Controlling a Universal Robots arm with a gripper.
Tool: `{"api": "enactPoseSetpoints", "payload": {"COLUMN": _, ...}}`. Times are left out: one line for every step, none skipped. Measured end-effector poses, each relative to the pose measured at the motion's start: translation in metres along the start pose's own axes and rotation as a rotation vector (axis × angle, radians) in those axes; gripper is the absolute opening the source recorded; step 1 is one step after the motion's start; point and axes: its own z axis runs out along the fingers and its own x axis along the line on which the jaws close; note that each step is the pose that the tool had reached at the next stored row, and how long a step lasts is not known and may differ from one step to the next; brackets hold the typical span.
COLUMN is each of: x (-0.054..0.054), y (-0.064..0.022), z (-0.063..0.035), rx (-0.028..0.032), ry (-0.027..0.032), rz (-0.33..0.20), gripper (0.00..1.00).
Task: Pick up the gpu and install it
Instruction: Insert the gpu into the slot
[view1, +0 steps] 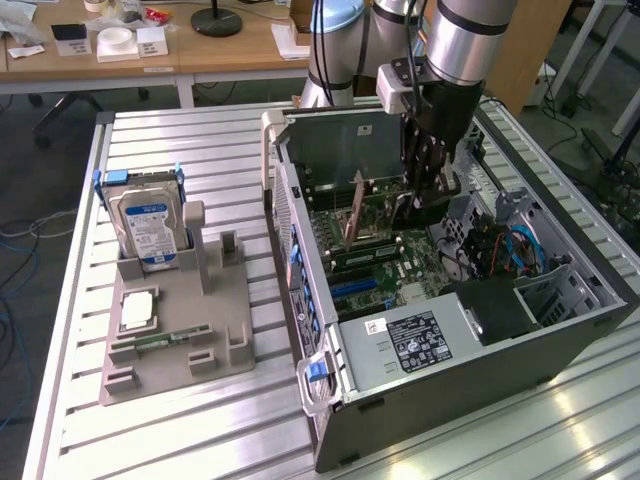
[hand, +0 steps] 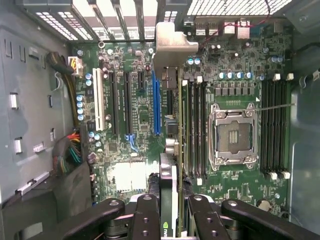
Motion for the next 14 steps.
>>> {"api": "enactPoseSetpoints", "payload": {"x": 0.000, "y": 0.0000, "z": 0.0001, "rx": 0.0000, "ry": -0.0001, "rz": 0.000, "gripper": 0.27}}
{"api": "enactPoseSetpoints", "payload": {"x": 0.000, "y": 0.0000, "z": 0.0001, "rx": 0.0000, "ry": -0.0002, "rz": 0.000, "gripper": 0.27}}
{"api": "enactPoseSetpoints", "payload": {"x": 0.000, "y": 0.0003, "z": 0.0001, "rx": 0.0000, "ry": -0.0002, "rz": 0.000, "gripper": 0.27}}
{"api": "enactPoseSetpoints", "payload": {"x": 0.000, "y": 0.0015, "z": 0.0002, "rx": 0.0002, "ry": -0.0003, "rz": 0.000, "gripper": 0.27}}
{"api": "enactPoseSetpoints", "payload": {"x": 0.000, "y": 0.0032, "z": 0.0003, "rx": 0.0004, "ry": -0.0005, "rz": 0.000, "gripper": 0.27}}
{"api": "enactPoseSetpoints", "payload": {"x": 0.000, "y": 0.0051, "z": 0.0004, "rx": 0.0006, "ry": -0.0005, "rz": 0.000, "gripper": 0.27}}
{"api": "enactPoseSetpoints", "payload": {"x": 0.000, "y": 0.0070, "z": 0.0004, "rx": 0.0009, "ry": -0.0004, "rz": 0.000, "gripper": 0.27}}
{"api": "enactPoseSetpoints", "payload": {"x": 0.001, "y": 0.0089, "z": 0.0004, "rx": 0.0012, "ry": -0.0002, "rz": 0.000, "gripper": 0.27}}
{"api": "enactPoseSetpoints", "payload": {"x": 0.001, "y": 0.0108, "z": 0.0004, "rx": 0.0018, "ry": -0.0003, "rz": 0.000, "gripper": 0.27}}
{"api": "enactPoseSetpoints", "payload": {"x": 0.001, "y": 0.0116, "z": 0.0004, "rx": 0.0019, "ry": -0.0003, "rz": 0.000, "gripper": 0.27}}
{"api": "enactPoseSetpoints", "payload": {"x": 0.001, "y": 0.0117, "z": 0.0004, "rx": 0.0020, "ry": -0.0003, "rz": 0.000, "gripper": 0.27}}
{"api": "enactPoseSetpoints", "payload": {"x": 0.001, "y": 0.0117, "z": 0.0004, "rx": 0.0020, "ry": -0.0003, "rz": 0.000, "gripper": 0.27}}
{"api": "enactPoseSetpoints", "payload": {"x": 0.001, "y": 0.0117, "z": 0.0004, "rx": 0.0019, "ry": -0.0003, "rz": 0.000, "gripper": 0.27}}
{"api": "enactPoseSetpoints", "payload": {"x": 0.001, "y": 0.0117, "z": 0.0004, "rx": 0.0020, "ry": -0.0003, "rz": 0.000, "gripper": 0.27}}
